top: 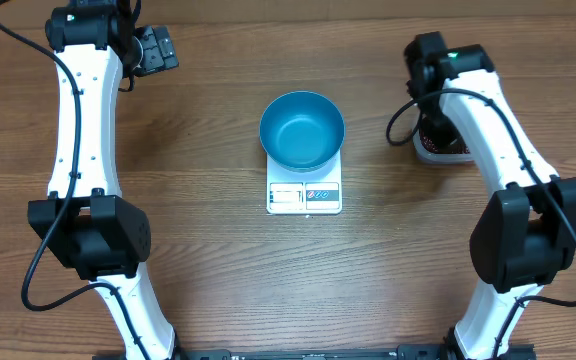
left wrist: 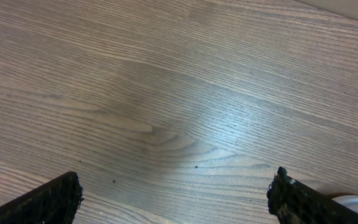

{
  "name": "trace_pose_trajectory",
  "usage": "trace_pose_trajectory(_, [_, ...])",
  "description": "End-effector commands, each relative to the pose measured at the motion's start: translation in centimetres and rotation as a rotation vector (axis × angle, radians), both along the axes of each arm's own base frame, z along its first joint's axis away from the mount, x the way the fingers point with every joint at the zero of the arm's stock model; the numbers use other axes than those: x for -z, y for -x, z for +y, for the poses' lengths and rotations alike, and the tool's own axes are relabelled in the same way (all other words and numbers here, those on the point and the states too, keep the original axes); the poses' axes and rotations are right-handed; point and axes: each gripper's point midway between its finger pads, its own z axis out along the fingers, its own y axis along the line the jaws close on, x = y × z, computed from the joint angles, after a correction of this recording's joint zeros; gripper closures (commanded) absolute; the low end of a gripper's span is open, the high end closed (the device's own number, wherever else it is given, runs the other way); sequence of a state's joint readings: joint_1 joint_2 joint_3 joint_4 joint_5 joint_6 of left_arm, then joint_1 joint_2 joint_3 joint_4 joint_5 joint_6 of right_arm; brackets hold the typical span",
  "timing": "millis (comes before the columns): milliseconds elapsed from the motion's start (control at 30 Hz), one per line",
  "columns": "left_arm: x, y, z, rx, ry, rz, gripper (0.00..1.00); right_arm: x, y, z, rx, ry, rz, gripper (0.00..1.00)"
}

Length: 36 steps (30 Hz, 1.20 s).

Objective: Scoop item into bowl and weigh 150g on scale

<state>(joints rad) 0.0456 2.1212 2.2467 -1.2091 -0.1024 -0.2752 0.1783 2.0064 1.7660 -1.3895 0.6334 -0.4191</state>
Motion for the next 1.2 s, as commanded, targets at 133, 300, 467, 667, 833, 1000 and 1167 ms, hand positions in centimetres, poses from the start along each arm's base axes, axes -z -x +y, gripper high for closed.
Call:
trace_pose_trajectory(133, [-1.1,0.1,-0.3,0.004,-0.008,-0.023,0.01,-0.5,0.5,-0.8,0.001,0.058,0.021,0.96])
trace_pose_trajectory(300, [-1.1,0.1,-0.3,0.004,-0.008,-0.023,0.00,-0.2,0.3,-1.7,0.034,0.032,0.009,0.96])
trace_pose_trajectory(467, [-1.1,0.1,-0.3,0.003,-0.008,-0.023,0.00,-0.1,0.4,-2.8,0.066,0.021,0.008,0.96])
trace_pose_trajectory(667, [-1.2,0.0,-0.3,0.008,-0.016,-0.027,0.01,1.2,1.1,-2.7,0.099,-0.070,0.036,0.96])
trace_pose_trajectory(833, [-1.3,-0.3,0.1,0.036,-0.043,-0.033,0.01,2.2,1.9,-3.0,0.110,-0.071,0.066,0.96])
trace_pose_trajectory(1000, [-1.0,0.5,0.0,0.267,-0.182,0.039,0.01,2.3,1.3,-2.8,0.108,-0.080,0.042,0.96])
trace_pose_trajectory(1167, [-1.4,1.3,-0.4,0.382,-0.265,0.080,0.01,2.5,1.3,-2.4,0.109,-0.109,0.040,0.96])
